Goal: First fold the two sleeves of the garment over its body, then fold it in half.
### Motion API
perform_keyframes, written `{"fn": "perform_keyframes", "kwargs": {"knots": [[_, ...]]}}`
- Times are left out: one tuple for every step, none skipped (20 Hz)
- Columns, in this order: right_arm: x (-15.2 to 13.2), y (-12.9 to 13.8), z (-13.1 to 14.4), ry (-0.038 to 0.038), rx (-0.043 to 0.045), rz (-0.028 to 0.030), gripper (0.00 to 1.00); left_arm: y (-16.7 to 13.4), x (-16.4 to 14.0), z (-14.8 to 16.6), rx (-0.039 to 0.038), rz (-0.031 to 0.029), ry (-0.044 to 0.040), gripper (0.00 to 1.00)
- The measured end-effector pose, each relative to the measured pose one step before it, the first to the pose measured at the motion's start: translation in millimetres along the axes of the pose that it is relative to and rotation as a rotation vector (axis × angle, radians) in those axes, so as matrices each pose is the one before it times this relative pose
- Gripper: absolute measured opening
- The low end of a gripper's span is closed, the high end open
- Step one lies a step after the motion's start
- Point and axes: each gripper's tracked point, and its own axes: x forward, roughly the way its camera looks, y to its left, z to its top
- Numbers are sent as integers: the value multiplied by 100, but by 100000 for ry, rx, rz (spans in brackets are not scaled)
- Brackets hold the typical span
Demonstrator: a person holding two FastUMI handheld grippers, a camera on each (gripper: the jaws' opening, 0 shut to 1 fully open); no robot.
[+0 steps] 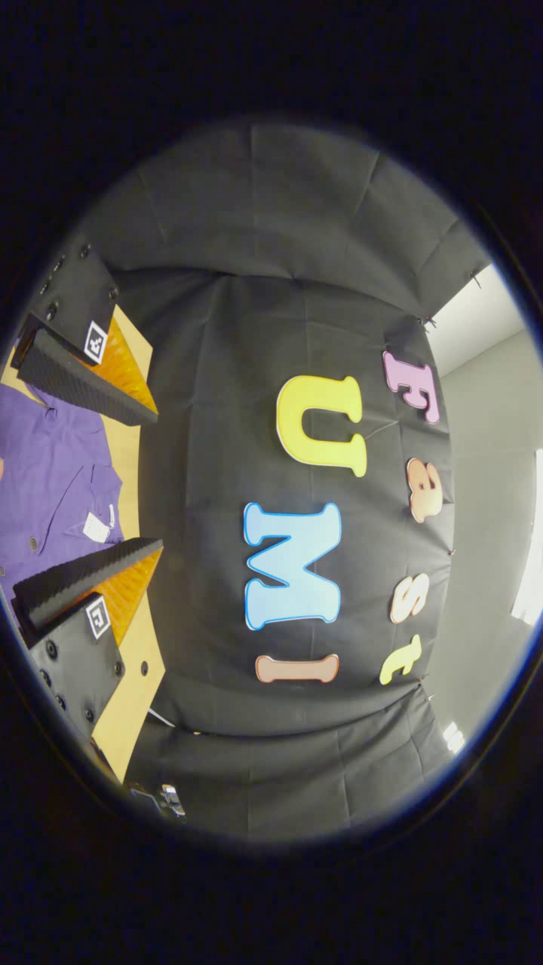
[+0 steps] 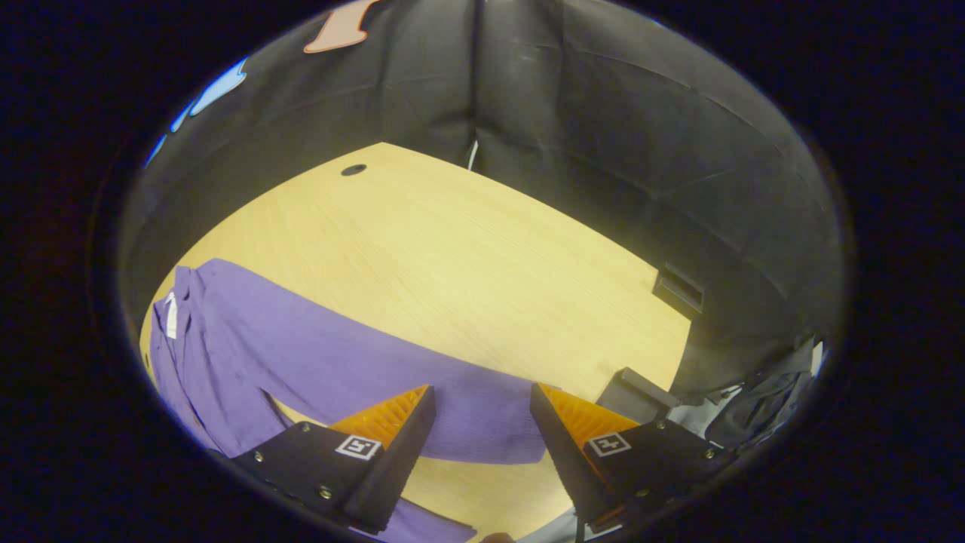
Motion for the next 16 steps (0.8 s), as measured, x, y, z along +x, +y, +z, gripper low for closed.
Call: {"fn": "perform_keyframes", "kwargs": {"knots": [[440, -442, -176, 826, 165, -1394, 84, 34, 156, -156, -266, -593, 40, 93], [321, -49, -313, 1493, 905, -30, 84, -26, 147, -146, -57, -571, 155, 93], [189, -248, -206, 985, 802, -557, 84, 52, 84, -17, 85, -226, 20, 93], [319, -457, -142, 424, 583, -1080, 84, 79, 149, -24, 145, -158, -37, 93], [157, -354, 47, 296, 711, -1231, 84, 41, 25, -136, 160, -4, -9, 93], [219, -160, -57, 328, 888, -287, 84, 85, 33, 78, 31, 54, -92, 93], [172, -13, -125, 1078, 857, 232, 84, 39, -96, 36, -159, -97, -60, 93], [154, -73, -462, 1137, 724, 328, 85, 40, -70, -35, -155, -80, 89, 93], [40, 110, -488, 1622, 1036, 891, 92, -7, -86, -68, -97, -82, 269, 93], [20, 61, -200, 31, 1444, 974, 94, -23, 53, -93, -80, -108, 278, 93], [177, 82, -28, -146, 760, 1511, 95, -164, 16, -143, -47, -88, 284, 93], [25, 440, -210, 503, 1351, 2945, 95, -71, -30, -178, -131, 57, 245, 93], [-125, 376, 115, 878, 1753, 2244, 92, -301, 105, -56, -266, 33, 168, 95], [76, 13, -162, 795, -1527, 1149, 90, -205, -55, -165, -315, 88, 67, 97], [7, 204, 333, -165, -2357, 1718, 84, -238, -14, 119, -225, 213, 13, 99], [201, 257, -35, 148, -2212, 1008, 64, -542, -164, -88, -218, 283, 15, 97]]}}
